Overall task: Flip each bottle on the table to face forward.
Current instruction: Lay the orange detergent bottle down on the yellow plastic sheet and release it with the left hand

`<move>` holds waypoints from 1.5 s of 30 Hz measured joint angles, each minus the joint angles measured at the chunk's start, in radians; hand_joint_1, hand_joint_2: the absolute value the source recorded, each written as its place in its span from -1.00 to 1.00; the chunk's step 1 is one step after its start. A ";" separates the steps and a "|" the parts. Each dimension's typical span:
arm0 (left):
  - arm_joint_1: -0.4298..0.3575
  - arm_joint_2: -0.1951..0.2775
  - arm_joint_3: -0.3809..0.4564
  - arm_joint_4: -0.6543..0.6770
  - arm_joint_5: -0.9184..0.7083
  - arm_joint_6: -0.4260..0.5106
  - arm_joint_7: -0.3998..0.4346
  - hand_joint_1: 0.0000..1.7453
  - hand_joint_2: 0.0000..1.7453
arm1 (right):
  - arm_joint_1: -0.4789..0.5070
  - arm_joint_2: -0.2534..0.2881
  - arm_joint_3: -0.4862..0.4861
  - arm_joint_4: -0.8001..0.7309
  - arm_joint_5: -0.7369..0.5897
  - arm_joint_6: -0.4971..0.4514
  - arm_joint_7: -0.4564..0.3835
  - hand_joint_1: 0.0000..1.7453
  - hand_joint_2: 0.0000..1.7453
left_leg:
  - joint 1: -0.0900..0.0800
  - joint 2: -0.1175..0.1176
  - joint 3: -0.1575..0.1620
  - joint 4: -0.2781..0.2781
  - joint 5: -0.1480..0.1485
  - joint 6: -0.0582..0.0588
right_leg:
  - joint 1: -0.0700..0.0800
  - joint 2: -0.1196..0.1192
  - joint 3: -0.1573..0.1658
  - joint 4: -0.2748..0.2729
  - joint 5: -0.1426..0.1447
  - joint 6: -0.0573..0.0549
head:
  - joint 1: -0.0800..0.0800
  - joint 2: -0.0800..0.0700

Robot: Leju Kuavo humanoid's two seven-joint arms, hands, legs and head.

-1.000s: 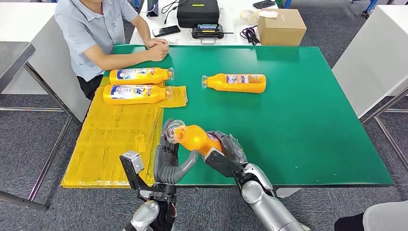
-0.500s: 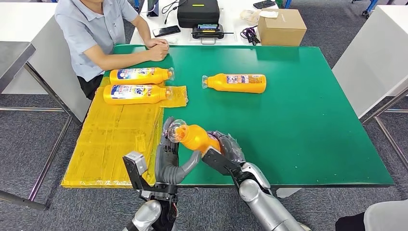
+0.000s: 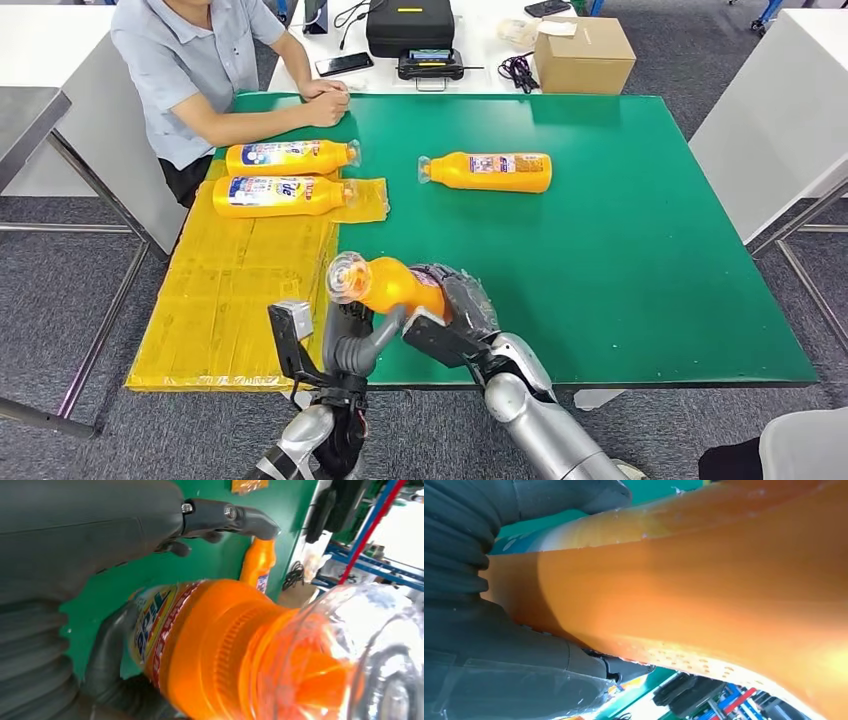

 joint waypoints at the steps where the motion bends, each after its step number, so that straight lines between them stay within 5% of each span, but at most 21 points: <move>1: -0.001 -0.001 0.006 0.005 0.008 -0.001 0.002 -1.00 1.00 | 0.000 0.000 0.004 -0.005 0.000 -0.001 -0.001 1.00 1.00 | 0.000 0.000 0.000 0.000 0.000 0.000 | 0.000 0.000 0.000 0.000 0.000 0.000 | 0.000 0.000; 45: 0.019 0.002 0.036 -0.082 -0.077 -0.063 -0.028 -1.00 1.00 | 0.004 0.001 0.050 -0.030 -0.019 0.023 -0.001 1.00 1.00 | 0.000 0.000 -0.001 0.000 0.000 0.000 | 0.000 0.000 0.000 0.000 0.000 0.000 | 0.000 0.000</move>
